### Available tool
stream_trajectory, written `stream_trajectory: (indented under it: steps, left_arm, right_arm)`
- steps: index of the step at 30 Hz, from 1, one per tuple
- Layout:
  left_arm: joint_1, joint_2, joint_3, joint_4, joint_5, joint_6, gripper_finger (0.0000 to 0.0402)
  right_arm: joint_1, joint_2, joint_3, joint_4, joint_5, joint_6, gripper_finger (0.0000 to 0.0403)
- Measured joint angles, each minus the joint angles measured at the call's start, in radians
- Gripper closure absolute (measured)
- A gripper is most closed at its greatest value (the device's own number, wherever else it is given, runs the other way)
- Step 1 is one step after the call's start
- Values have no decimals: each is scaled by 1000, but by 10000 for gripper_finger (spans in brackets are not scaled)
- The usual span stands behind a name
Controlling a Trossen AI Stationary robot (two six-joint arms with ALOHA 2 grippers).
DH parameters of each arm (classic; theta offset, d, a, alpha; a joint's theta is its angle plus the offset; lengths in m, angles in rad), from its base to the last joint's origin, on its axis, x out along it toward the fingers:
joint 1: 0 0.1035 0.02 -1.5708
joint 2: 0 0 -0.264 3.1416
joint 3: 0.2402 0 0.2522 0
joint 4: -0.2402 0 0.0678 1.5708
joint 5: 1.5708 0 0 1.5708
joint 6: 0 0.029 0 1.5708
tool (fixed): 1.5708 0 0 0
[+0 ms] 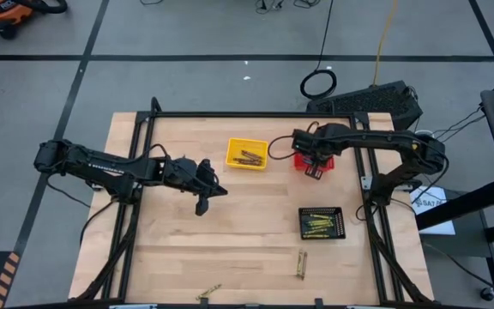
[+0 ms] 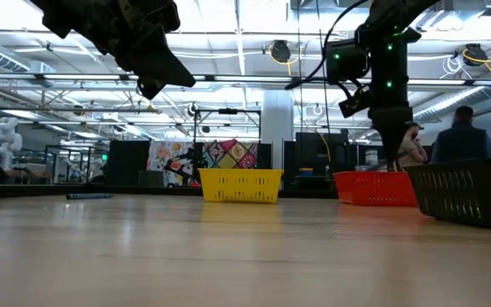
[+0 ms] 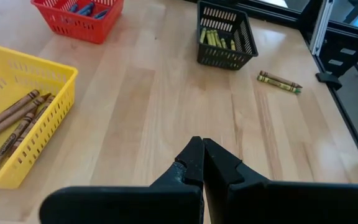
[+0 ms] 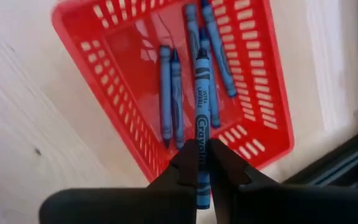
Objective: Sort crayons
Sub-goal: Put the blue crayon into the red bin, then put the brown crayon into the yellow bin
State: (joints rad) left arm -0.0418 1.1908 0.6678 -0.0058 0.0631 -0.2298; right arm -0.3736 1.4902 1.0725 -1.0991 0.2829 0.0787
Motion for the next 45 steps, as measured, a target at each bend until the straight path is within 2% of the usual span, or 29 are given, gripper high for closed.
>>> stream_trajectory:
  steps: [6,12,19,25,30,36,40,45]
  left_arm:
    - [0,0,0,-4,0,0,402]
    - [0,0,0,-4,-2,0,402]
    - [0,0,0,-4,-5,0,402]
    - [0,0,0,-4,-7,-1,402]
    - [0,0,0,-4,-7,-4,402]
    - [0,0,0,-5,-8,0,402]
    - [0,0,0,-6,-8,0,402]
    - [0,0,0,-42,-8,0,402]
  right_arm:
    - [-24,0,0,13,-79,-39,392]
    - [-25,0,0,14,-49,-39,372]
    - [-25,0,0,14,-45,-39,324]
    - [-24,0,0,13,-53,32,296]
    - [-22,0,9,-11,-122,71,294]
    - [24,0,118,-92,-130,184,297]
    - [88,0,208,-125,-131,327,298]
    - [199,0,249,-153,-223,534,298]
